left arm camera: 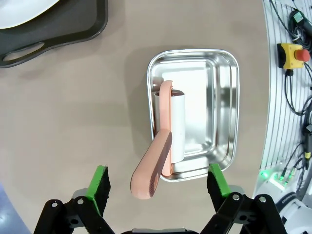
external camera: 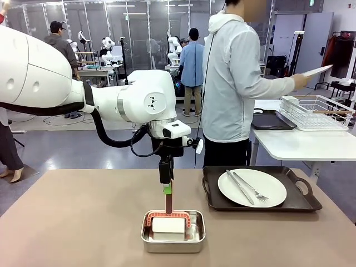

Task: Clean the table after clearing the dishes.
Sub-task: When the right (or left) Handle tray is removed, use the right hand (or left hand) to clean the right (or left) side of the table with the Lint Roller.

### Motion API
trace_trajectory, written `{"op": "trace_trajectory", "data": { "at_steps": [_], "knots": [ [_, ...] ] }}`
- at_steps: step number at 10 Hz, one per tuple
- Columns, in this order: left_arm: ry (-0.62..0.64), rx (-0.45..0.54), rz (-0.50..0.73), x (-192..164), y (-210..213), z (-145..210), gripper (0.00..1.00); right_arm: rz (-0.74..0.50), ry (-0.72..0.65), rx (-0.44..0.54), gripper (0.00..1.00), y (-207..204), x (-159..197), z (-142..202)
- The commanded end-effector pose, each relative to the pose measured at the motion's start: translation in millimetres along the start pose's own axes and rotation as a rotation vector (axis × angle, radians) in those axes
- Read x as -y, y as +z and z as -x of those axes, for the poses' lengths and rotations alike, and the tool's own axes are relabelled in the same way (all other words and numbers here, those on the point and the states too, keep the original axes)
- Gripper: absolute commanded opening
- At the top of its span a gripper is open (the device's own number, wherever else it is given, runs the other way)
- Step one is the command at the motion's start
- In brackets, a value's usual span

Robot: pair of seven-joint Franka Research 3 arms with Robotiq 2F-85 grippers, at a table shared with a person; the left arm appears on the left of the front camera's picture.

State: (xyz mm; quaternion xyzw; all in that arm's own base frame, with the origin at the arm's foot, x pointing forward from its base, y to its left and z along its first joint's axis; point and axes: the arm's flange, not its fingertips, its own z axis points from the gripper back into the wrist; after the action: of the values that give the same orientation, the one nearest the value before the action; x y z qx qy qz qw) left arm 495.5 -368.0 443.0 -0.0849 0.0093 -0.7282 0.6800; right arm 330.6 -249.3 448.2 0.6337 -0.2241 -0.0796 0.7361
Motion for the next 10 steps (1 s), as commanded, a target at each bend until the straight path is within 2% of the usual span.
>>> {"op": "trace_trajectory", "data": {
  "at_steps": [1, 2, 3, 5, 6, 7, 8, 10],
  "knots": [
    [0.000, 0.000, 0.000, 0.0, 0.0, 0.0, 1.00, -0.005, 0.008, -0.001, 1.00, 1.4, -3.1, 0.9],
    [0.084, 0.058, 0.083, -7.6, 18.7, 3.3, 1.00, -0.005, 0.008, -0.001, 1.00, 1.4, -3.1, 0.9],
    [0.202, 0.148, 0.112, -16.2, 40.7, 10.8, 1.00, -0.005, 0.008, -0.001, 1.00, 1.4, -3.1, 0.9],
    [0.456, 0.405, 0.255, -25.0, 96.3, 59.9, 1.00, -0.005, 0.008, -0.001, 1.00, 1.4, -3.1, 0.9],
    [0.565, 0.560, 0.341, -21.5, 123.7, 101.2, 1.00, -0.005, 0.008, -0.001, 1.00, 1.4, -3.1, 0.9],
    [0.646, 0.772, 0.406, -14.1, 146.0, 152.7, 1.00, -0.005, 0.008, -0.001, 1.00, 1.4, -3.1, 0.9],
    [0.730, 0.936, 0.438, -2.0, 159.8, 217.6, 1.00, -0.005, 0.008, -0.001, 1.00, 1.4, -3.1, 0.9],
    [0.827, 1.192, 0.481, 35.7, 153.9, 337.5, 1.00, -0.005, 0.008, -0.001, 1.00, 1.4, -3.1, 0.9]
  ]
}}
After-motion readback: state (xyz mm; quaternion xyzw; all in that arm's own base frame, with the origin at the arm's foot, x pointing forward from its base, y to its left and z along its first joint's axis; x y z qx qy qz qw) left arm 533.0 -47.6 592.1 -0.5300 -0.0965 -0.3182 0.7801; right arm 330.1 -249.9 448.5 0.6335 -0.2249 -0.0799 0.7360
